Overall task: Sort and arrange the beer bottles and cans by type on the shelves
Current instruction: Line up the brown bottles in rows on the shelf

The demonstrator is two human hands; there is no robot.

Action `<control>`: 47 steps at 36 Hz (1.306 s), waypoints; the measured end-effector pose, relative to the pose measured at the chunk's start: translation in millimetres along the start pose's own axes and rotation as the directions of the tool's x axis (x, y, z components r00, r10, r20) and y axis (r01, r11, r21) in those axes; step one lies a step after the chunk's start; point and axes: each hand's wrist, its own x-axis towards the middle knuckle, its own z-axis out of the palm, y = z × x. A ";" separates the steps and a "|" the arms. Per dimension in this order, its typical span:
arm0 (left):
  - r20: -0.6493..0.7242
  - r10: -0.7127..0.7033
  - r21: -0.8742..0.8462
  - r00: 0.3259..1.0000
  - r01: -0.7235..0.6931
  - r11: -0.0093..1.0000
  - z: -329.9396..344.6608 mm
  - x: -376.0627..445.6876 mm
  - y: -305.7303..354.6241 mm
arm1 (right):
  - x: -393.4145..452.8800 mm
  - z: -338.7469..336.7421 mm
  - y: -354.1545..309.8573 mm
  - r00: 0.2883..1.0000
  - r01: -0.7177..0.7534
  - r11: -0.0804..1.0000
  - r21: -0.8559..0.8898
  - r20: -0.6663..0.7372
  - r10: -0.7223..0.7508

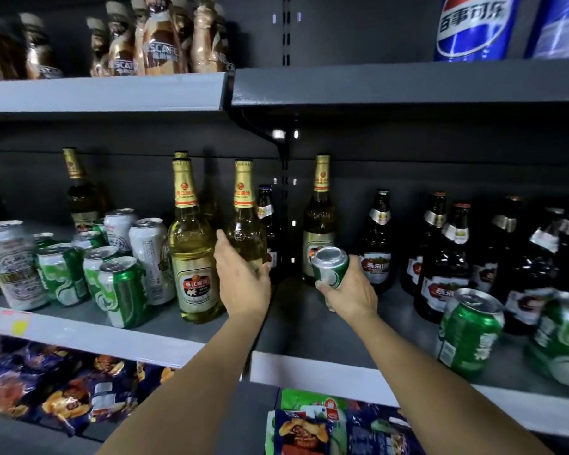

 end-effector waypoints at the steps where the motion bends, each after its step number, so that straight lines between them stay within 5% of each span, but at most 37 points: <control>1: -0.072 0.066 0.030 0.995 -0.064 0.997 2.1 -4.3 3.6 | -2.1 -1.6 4.3 1.000 -0.005 0.999 0.037 -0.003 0.005; 5: -0.286 0.331 0.043 0.899 -0.333 0.942 12.7 -28.2 29.9 | -9.6 -10.1 14.4 1.000 0.003 0.991 0.133 -0.024 0.000; 8: -0.129 0.470 -0.053 0.873 -0.479 0.876 23.6 -44.0 51.5 | -10.3 -18.1 19.7 1.000 0.021 0.995 0.096 -0.007 -0.021; 11: 0.392 0.214 -0.111 0.895 -0.185 0.976 41.0 -48.3 65.1 | -12.4 -27.8 23.0 0.993 0.117 0.991 -0.060 0.025 -0.115; 13: 0.624 -0.041 -0.078 0.780 0.115 0.990 53.8 -45.3 67.9 | -15.1 -34.9 22.7 0.975 0.221 0.957 -0.186 0.058 -0.214; 15: 0.675 -0.108 -0.108 0.730 0.243 0.964 59.8 -45.2 69.4 | -17.5 -42.0 21.8 0.961 0.275 0.917 -0.287 0.100 -0.257; 19: 0.608 -0.158 -0.167 0.778 0.320 0.933 65.7 -44.8 67.9 | -16.6 -56.9 23.2 0.968 0.247 0.921 -0.303 0.126 -0.218; 22: 0.565 -0.334 -0.336 0.754 0.580 0.742 74.9 -41.0 63.7 | -10.6 -72.3 22.7 0.994 0.070 0.988 -0.135 0.097 -0.057; 27: 0.797 -0.352 -0.336 0.490 0.845 0.415 74.5 -39.7 71.5 | -5.3 -94.4 17.7 0.957 -0.240 0.915 0.325 0.238 0.167; 29: 0.831 -0.311 -0.279 0.462 0.829 0.485 72.5 -47.2 72.4 | -1.5 -103.4 17.7 0.971 -0.170 0.958 0.229 0.203 0.124; 31: 0.792 -0.266 -0.253 0.549 0.692 0.676 77.4 -50.6 65.9 | 1.6 -115.0 15.6 0.980 -0.040 0.991 -0.128 0.189 0.064; 33: 0.789 -0.164 -0.229 0.592 0.531 0.816 80.6 -55.0 63.6 | -0.4 -124.8 9.4 0.971 0.056 0.873 -0.485 0.231 0.066; 35: 0.849 -0.055 -0.210 0.526 0.431 0.878 82.6 -63.2 65.0 | -1.5 -129.4 7.3 0.958 0.118 0.720 -0.684 0.268 0.097; 38: 0.909 0.068 -0.224 0.412 0.344 0.912 87.2 -80.6 74.0 | 0.4 -133.1 10.9 0.961 0.100 0.650 -0.753 0.243 0.133; 43: 0.833 0.117 -0.278 0.540 0.227 0.933 101.5 -103.4 79.8 | 1.6 -139.9 11.7 0.943 0.091 0.569 -0.818 0.255 0.216; 47: 0.854 0.131 -0.266 0.503 0.207 0.941 101.7 -97.6 73.5 | 2.2 -138.6 7.2 0.933 0.119 0.567 -0.815 0.287 0.216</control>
